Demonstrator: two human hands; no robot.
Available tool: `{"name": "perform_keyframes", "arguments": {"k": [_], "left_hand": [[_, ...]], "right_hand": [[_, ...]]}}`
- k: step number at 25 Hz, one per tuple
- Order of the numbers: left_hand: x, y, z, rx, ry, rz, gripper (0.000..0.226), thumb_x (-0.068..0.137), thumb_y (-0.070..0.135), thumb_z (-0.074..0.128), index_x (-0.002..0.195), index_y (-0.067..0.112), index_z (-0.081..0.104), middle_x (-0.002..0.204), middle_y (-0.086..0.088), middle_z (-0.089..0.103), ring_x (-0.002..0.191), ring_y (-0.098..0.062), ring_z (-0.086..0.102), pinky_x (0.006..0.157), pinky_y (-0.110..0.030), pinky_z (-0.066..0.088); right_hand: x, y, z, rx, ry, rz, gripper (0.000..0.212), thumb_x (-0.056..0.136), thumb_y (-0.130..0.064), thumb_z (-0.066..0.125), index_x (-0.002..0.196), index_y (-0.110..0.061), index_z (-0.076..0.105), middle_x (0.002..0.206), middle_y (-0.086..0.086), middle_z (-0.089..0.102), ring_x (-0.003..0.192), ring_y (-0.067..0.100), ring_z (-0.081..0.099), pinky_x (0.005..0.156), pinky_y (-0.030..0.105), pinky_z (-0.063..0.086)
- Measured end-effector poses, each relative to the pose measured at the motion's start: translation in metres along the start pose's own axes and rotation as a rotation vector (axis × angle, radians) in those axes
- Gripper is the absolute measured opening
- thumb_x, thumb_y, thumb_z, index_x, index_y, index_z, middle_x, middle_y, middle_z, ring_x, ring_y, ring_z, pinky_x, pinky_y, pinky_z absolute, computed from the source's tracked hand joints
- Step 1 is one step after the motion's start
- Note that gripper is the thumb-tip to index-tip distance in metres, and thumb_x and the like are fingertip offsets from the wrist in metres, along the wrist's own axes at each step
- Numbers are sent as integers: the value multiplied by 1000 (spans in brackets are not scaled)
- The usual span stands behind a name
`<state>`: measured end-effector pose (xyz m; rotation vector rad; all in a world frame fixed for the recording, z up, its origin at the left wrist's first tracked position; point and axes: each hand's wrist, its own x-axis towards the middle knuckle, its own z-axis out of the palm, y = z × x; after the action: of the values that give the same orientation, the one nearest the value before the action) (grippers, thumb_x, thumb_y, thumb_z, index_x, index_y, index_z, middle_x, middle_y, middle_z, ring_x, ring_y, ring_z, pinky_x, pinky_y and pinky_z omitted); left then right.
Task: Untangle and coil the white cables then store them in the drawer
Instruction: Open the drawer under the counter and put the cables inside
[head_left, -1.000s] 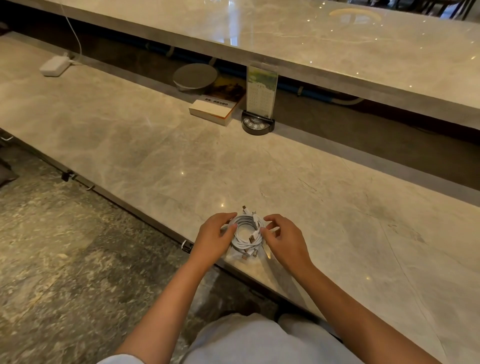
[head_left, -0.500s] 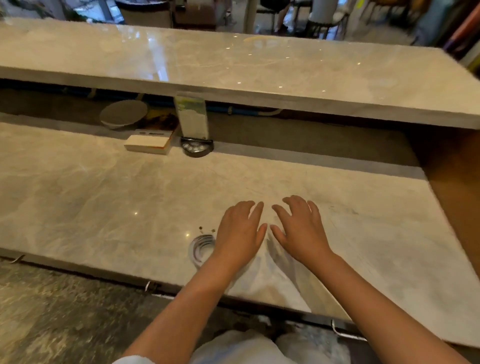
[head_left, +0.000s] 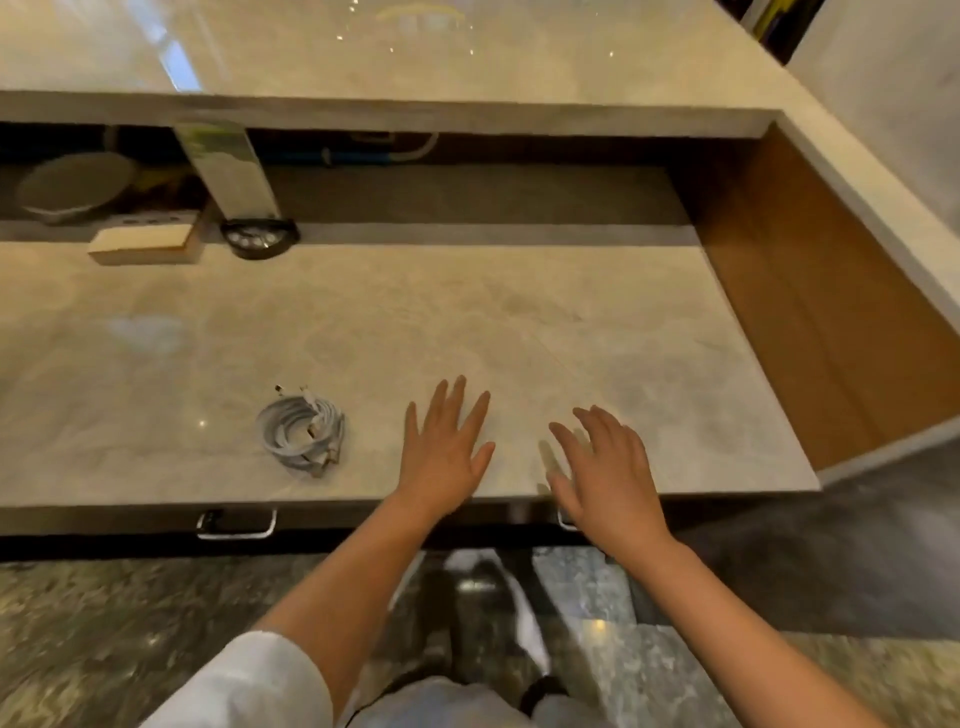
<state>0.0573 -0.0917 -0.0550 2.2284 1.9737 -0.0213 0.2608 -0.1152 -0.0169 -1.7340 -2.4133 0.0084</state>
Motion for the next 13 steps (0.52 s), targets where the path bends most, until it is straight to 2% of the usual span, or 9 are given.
{"name": "perform_keyframes", "arguments": {"k": [3,6,8,13], "left_hand": [[-21,5,23,12,-45,-62,61,94,54,15,148,32,-3,159,-1,-8,146,-23,-8,115,-53,4],[-34,11,30,-50,-34,-138,57,96,49,15,148,32,-1,159,0,-6,146,-21,-8,115,-52,-1],[-34,13,31,-63,-12,-145,56,97,47,16,149,32,1,160,0,-4,146,-21,-7,115,-53,0],[-33,11,39,-44,45,-148,55,97,46,17,149,31,4,160,-1,0,146,-21,-4,115,-53,2]], "right_hand": [[-51,11,15,12,-58,-31,51,84,-38,58,130,-18,50,137,15,50,130,35,42,102,51,38],[-94,10,35,32,-64,-30,49,85,-38,52,128,-15,55,132,16,54,126,34,47,98,49,42],[-113,10,55,8,-129,-40,50,87,-40,46,128,-14,55,130,14,56,123,31,50,96,47,45],[-96,25,104,-11,-284,95,56,86,-36,57,136,-13,45,138,14,49,128,30,45,102,51,36]]}}
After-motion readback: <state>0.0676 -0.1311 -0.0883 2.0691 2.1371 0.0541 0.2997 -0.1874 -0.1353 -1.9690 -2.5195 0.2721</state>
